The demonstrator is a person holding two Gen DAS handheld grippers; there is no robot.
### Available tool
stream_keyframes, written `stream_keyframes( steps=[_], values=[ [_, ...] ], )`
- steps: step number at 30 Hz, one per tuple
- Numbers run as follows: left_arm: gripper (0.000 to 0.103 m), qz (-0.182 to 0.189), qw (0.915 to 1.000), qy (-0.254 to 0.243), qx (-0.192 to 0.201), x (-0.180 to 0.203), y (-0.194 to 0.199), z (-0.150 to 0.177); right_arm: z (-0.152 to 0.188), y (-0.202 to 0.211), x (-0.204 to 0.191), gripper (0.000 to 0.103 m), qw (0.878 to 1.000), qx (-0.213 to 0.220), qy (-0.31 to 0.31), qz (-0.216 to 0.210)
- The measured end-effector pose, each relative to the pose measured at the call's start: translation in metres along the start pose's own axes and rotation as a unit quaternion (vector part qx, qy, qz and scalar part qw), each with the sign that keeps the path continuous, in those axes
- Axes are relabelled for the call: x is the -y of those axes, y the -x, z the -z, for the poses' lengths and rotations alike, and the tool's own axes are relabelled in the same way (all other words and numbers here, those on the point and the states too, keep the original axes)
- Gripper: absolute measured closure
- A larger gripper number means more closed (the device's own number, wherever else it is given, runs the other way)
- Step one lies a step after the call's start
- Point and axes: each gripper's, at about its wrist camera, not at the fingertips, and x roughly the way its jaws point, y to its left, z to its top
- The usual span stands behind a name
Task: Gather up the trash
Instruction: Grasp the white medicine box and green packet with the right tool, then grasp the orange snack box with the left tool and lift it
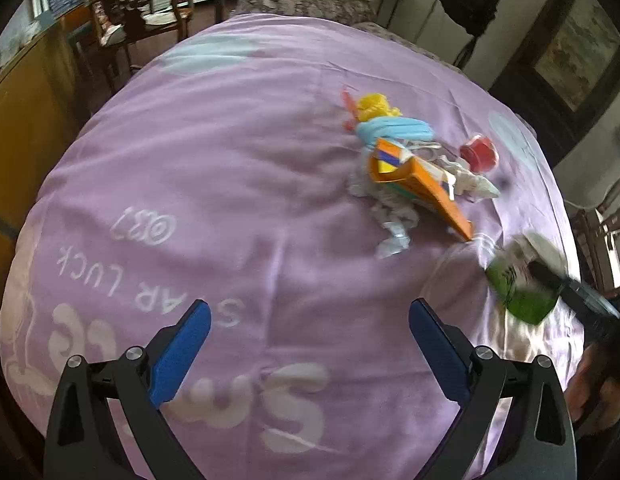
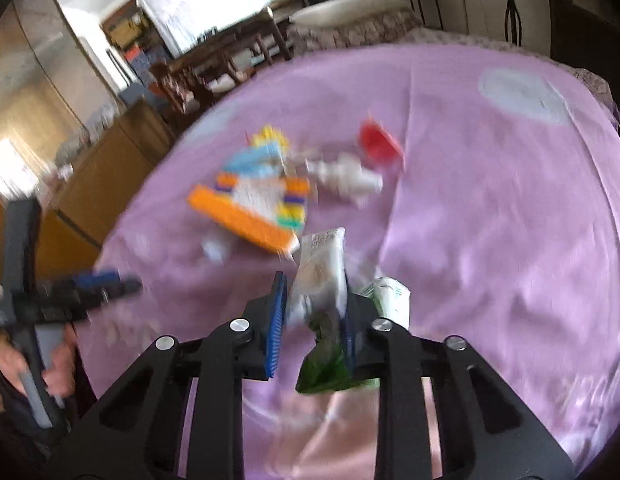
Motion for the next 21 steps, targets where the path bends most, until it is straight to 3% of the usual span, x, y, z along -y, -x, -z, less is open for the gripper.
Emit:
stream_keyframes(
  steps=[5, 14, 21],
  values=[
    [0.006, 0.015, 0.9998, -0.007, -0.006, 0.021, -0.009, -0.014, 0.014, -0.012, 0.002, 0.072, 1.000, -0.013, 0.004, 0.023],
    [0.006, 0.021, 0.9993, 0.026, -0.013, 0.039, -0.024, -0.045, 0.021, -0.001, 0.016, 0.076, 0.999, 0.021, -0.013, 0.021],
    [0.006, 0.031, 0.9978, 0.052, -0.027, 0.054, -0.039, -0.071, 0.030, 0.000, 0.029, 0.076, 1.000, 0.015, -0.027, 0.006]
  ],
)
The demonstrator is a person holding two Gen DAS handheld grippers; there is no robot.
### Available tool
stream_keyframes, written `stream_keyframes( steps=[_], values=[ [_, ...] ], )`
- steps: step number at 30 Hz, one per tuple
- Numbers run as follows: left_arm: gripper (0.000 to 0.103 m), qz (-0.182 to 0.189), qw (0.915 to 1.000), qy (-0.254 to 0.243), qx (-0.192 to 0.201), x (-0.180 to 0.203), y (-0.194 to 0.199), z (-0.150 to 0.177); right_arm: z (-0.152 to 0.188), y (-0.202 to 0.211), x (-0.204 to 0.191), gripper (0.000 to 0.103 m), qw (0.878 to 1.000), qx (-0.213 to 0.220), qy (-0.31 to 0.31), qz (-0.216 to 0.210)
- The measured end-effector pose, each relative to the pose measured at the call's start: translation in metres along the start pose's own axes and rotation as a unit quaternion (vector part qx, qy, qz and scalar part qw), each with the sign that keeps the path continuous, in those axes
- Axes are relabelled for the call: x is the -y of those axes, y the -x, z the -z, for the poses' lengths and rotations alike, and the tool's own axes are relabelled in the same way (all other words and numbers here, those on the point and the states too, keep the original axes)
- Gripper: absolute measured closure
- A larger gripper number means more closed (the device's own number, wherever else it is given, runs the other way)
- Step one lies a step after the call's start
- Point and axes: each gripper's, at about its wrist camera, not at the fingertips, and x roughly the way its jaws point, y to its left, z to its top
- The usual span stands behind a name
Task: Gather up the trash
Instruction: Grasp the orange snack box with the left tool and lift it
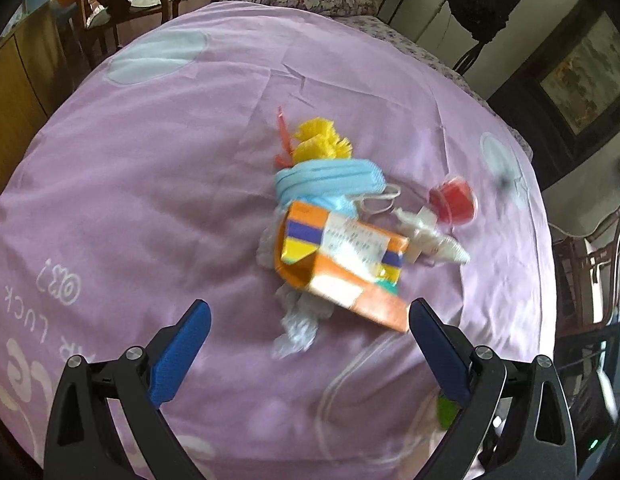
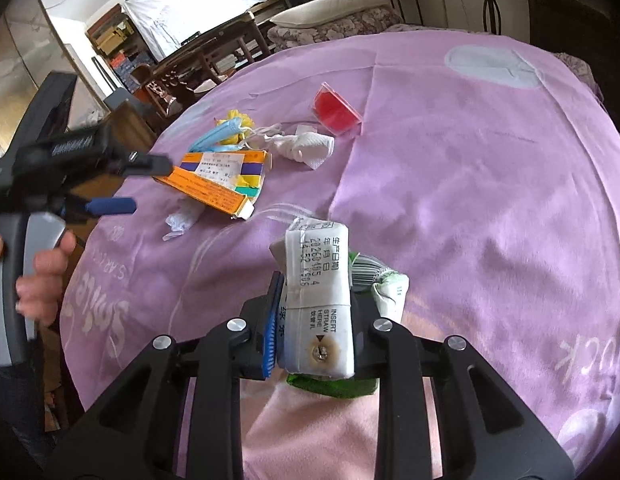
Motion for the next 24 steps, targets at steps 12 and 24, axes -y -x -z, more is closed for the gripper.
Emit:
stream_keyframes(
  steps=[12, 24],
  values=[
    [0.040, 0.048, 0.9965, 0.056, -0.040, 0.002, -0.029, -0.022, 0.006, -0.008, 0.001, 0.077, 1.000, -0.012, 0.000, -0.013],
    [0.087, 0.095, 0.9937, 0.055, -0.025, -0.003, -0.016, -0.018, 0.007, -0.007, 0.000, 0.078, 1.000, -0.014, 0.003, -0.009]
  ],
)
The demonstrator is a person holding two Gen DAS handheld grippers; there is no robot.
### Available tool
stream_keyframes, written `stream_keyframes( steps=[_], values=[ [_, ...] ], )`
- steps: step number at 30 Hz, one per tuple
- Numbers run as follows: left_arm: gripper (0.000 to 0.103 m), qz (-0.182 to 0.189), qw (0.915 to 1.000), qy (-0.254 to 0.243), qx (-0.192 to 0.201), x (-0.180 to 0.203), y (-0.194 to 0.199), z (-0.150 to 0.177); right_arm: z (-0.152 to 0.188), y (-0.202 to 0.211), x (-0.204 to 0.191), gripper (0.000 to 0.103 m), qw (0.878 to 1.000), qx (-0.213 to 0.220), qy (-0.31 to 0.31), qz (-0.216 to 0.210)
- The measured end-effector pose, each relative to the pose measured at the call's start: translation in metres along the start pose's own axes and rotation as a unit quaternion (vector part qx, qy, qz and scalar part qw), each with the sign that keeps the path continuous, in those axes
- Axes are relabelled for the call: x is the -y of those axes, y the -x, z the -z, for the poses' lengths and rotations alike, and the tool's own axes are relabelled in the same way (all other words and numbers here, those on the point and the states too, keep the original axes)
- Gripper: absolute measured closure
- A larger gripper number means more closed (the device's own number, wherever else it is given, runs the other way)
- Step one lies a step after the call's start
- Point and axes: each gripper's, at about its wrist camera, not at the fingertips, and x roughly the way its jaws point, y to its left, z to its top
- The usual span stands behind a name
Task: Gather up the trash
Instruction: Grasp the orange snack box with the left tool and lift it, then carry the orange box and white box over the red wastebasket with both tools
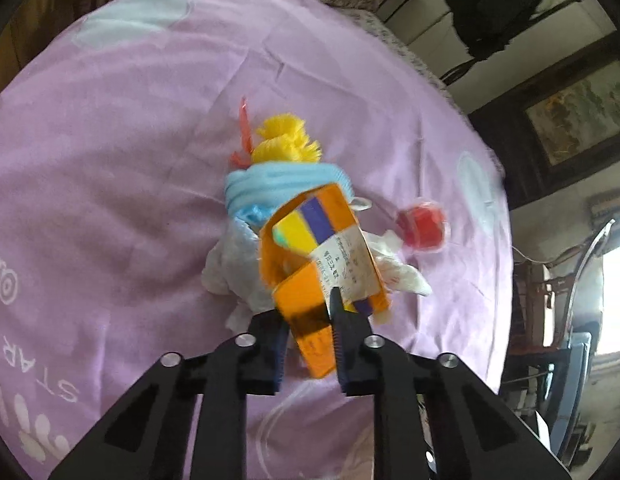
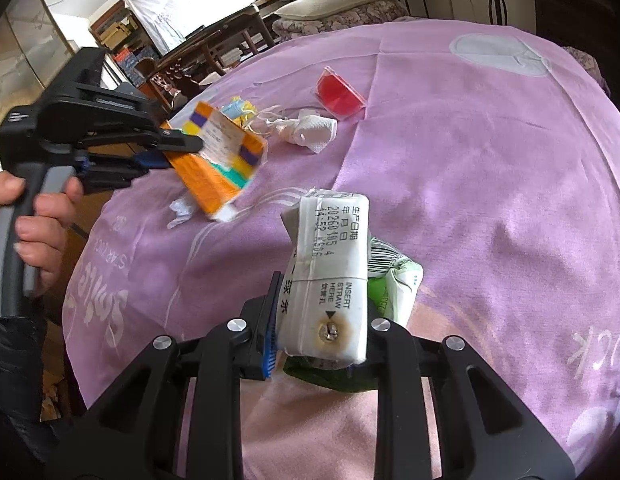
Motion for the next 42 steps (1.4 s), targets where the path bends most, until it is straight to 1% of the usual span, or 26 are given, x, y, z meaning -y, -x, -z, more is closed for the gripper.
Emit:
stream_keyframes(
  steps=[3, 8, 11, 13, 16, 18, 22, 26, 27, 34, 39, 41, 42],
  values=[
    [0.087, 0.016, 0.9998, -0.008, 0.007, -0.001, 0.020, 0.006, 0.000, 0.000, -0.001, 0.078, 1.000, -0.002, 0.000, 0.003],
    [0.087, 0.018, 0.9994, -0.023, 0.021, -0.014, 0.057, 0.020, 0.001, 0.000, -0.005, 0.077, 1.000, -0.007, 0.000, 0.008],
    [0.087, -0.001, 0.9991, -0.032, 0.028, -0.031, 0.079, 0.032, 0.001, 0.005, -0.009, 0.077, 1.000, -0.005, 0.002, 0.010],
    [0.087, -0.017, 0.9992, -0.024, 0.029, -0.047, 0.091, 0.039, 0.001, 0.009, -0.013, 0.078, 1.000, -0.002, 0.005, 0.010],
    [0.087, -0.038, 0.9988, -0.015, 0.028, -0.072, 0.102, 0.054, 0.001, 0.013, -0.020, 0.078, 1.000, -0.001, 0.010, 0.009],
    [0.087, -0.045, 0.9987, -0.011, 0.021, -0.087, 0.106, 0.061, 0.002, 0.015, -0.025, 0.078, 1.000, -0.001, 0.013, 0.006],
    [0.087, -0.050, 0.9986, -0.013, -0.010, -0.108, 0.101, 0.077, 0.007, 0.015, -0.035, 0.078, 1.000, -0.016, 0.011, -0.013],
    [0.087, -0.044, 0.9982, -0.016, -0.038, -0.118, 0.086, 0.085, 0.014, 0.009, -0.042, 0.077, 0.999, -0.034, 0.012, -0.003],
    [0.087, -0.043, 0.9982, -0.015, -0.041, -0.119, 0.083, 0.088, 0.015, 0.008, -0.042, 0.075, 0.999, -0.035, 0.010, -0.003],
    [0.086, -0.032, 0.9983, 0.010, -0.047, -0.132, 0.064, 0.088, 0.013, 0.007, -0.042, 0.074, 1.000, -0.026, -0.001, 0.015],
    [0.078, -0.027, 0.9974, 0.026, -0.061, -0.138, 0.051, 0.090, 0.008, 0.005, -0.042, 0.073, 0.999, -0.021, -0.005, 0.025],
    [0.068, -0.023, 0.9971, 0.035, -0.063, -0.138, 0.047, 0.091, 0.008, 0.004, -0.044, 0.073, 0.999, -0.022, 0.001, 0.029],
    [0.068, -0.022, 0.9972, 0.038, -0.061, -0.138, 0.046, 0.091, 0.008, 0.004, -0.045, 0.073, 0.999, -0.020, 0.004, 0.034]
  ],
)
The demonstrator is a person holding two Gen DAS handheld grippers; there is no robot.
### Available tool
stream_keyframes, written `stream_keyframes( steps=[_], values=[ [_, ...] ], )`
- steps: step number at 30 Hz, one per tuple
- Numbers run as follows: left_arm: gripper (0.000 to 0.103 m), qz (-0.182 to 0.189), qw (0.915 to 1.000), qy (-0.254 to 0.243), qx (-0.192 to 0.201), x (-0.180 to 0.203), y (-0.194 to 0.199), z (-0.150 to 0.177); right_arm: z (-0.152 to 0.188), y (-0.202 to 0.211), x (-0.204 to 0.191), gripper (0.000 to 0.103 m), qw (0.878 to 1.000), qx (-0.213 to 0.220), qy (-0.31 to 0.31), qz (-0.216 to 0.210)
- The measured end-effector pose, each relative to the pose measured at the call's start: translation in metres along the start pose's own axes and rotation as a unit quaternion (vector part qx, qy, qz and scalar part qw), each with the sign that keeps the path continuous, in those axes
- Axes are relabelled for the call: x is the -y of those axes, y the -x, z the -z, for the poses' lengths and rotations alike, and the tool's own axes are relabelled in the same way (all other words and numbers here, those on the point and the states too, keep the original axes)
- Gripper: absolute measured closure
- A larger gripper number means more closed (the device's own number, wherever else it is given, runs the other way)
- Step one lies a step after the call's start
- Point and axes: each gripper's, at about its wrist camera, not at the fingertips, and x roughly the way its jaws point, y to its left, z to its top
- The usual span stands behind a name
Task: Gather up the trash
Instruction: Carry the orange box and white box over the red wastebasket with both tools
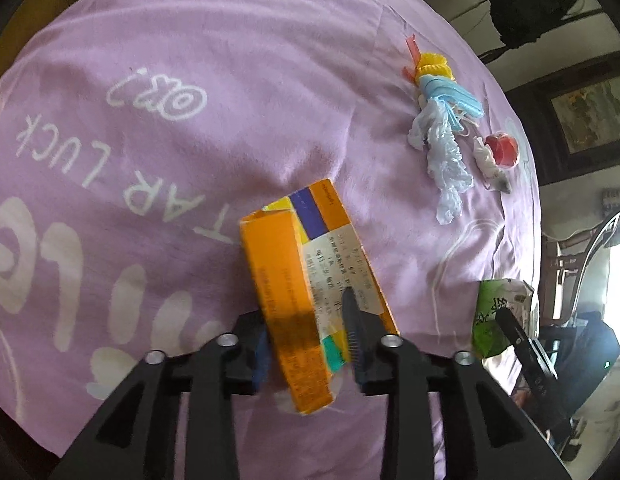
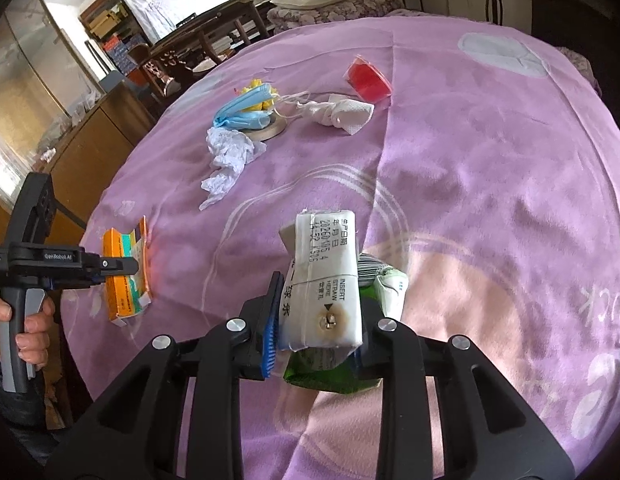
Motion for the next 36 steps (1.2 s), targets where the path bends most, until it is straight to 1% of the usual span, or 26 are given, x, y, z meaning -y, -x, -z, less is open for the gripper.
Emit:
stream_keyframes(
  steps=[1, 4, 5, 8, 11, 17, 24, 27, 29, 32, 34, 36],
  values=[
    [0.068, -0.002, 1.0000, 0.000, 0.003, 0.001, -0.001, 0.000, 0.000, 0.000, -0.001, 0.076, 1.000, 0.001, 0.002, 0.004],
    [0.071, -0.005, 0.9999, -0.001, 0.013, 0.004, -0.002, 0.001, 0.001, 0.001, -0.003, 0.077, 1.000, 0.004, 0.007, 0.014],
    [0.082, -0.008, 0.9999, -0.001, 0.015, 0.004, -0.001, 0.002, 0.001, 0.004, -0.004, 0.077, 1.000, 0.006, 0.006, 0.013],
    [0.086, -0.008, 0.9997, -0.007, 0.024, 0.005, 0.004, 0.004, 0.001, 0.008, -0.006, 0.078, 1.000, 0.011, 0.004, 0.010],
    [0.086, -0.020, 0.9987, -0.020, 0.042, 0.005, 0.018, 0.011, 0.001, 0.014, -0.008, 0.078, 1.000, 0.016, 0.005, 0.008],
    [0.086, -0.022, 0.9964, -0.027, 0.077, -0.001, 0.053, 0.027, 0.003, 0.028, -0.026, 0.078, 1.000, 0.021, 0.015, -0.010],
    [0.086, -0.024, 0.9939, -0.020, 0.106, -0.028, 0.090, 0.058, 0.012, 0.037, -0.066, 0.078, 0.998, 0.016, 0.046, -0.035],
    [0.086, -0.021, 0.9930, -0.006, 0.116, -0.045, 0.103, 0.071, 0.018, 0.037, -0.089, 0.078, 0.997, 0.009, 0.064, -0.051],
    [0.086, -0.027, 0.9916, -0.001, 0.127, -0.055, 0.113, 0.080, 0.021, 0.035, -0.103, 0.078, 0.995, 0.003, 0.076, -0.060],
    [0.086, -0.040, 0.9884, 0.004, 0.146, -0.072, 0.130, 0.094, 0.029, 0.031, -0.134, 0.078, 0.992, -0.009, 0.104, -0.075],
    [0.086, -0.043, 0.9870, 0.009, 0.155, -0.083, 0.138, 0.102, 0.033, 0.029, -0.152, 0.078, 0.989, -0.016, 0.120, -0.086],
    [0.086, -0.043, 0.9856, 0.016, 0.163, -0.096, 0.147, 0.110, 0.038, 0.025, -0.179, 0.078, 0.984, -0.023, 0.142, -0.101]
  ],
)
